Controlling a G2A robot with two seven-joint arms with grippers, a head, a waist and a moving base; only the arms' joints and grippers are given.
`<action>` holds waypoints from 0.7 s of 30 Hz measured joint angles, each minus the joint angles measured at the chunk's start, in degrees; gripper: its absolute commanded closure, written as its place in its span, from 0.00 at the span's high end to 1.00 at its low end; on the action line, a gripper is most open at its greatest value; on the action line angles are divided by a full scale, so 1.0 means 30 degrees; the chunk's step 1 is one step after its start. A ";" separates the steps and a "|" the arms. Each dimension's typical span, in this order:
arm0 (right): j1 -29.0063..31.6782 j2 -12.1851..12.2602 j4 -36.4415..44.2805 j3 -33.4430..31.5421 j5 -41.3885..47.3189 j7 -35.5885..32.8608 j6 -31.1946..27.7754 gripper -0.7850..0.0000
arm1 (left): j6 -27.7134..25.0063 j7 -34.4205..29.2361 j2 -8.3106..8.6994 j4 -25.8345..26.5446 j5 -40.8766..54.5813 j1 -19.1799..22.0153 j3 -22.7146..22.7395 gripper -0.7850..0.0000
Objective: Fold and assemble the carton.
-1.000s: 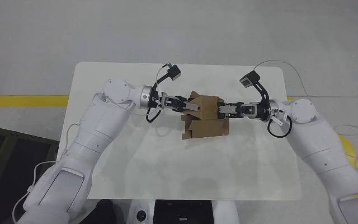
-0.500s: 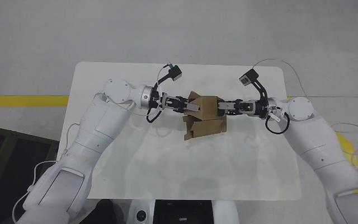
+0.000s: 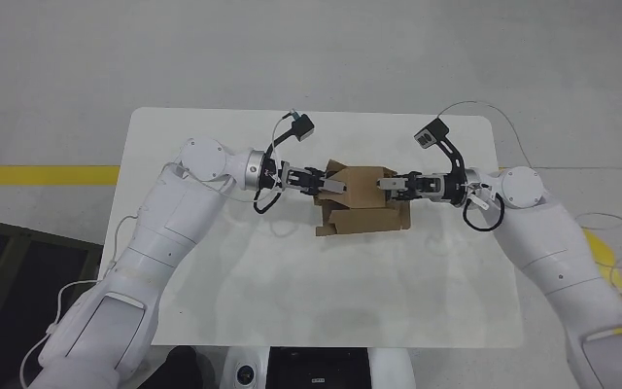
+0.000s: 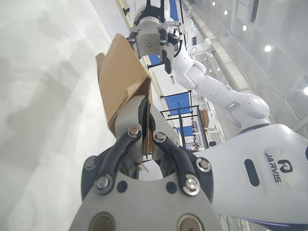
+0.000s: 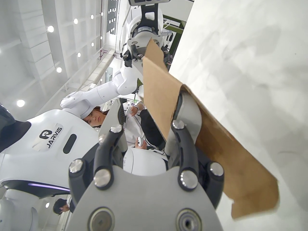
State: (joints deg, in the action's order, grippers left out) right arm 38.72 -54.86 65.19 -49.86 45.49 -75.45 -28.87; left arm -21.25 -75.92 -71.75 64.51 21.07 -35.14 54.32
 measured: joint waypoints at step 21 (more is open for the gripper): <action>-0.0727 -0.0302 0.0007 0.0636 -0.0823 -0.0461 0.0465 0.36 | 0.0264 0.0012 0.0078 0.0082 -0.0211 0.0025 -0.0151 0.00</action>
State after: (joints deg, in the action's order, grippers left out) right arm 36.54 -55.76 65.21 -47.96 43.02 -76.83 -27.48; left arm -20.46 -75.88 -71.51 64.76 20.44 -35.07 53.87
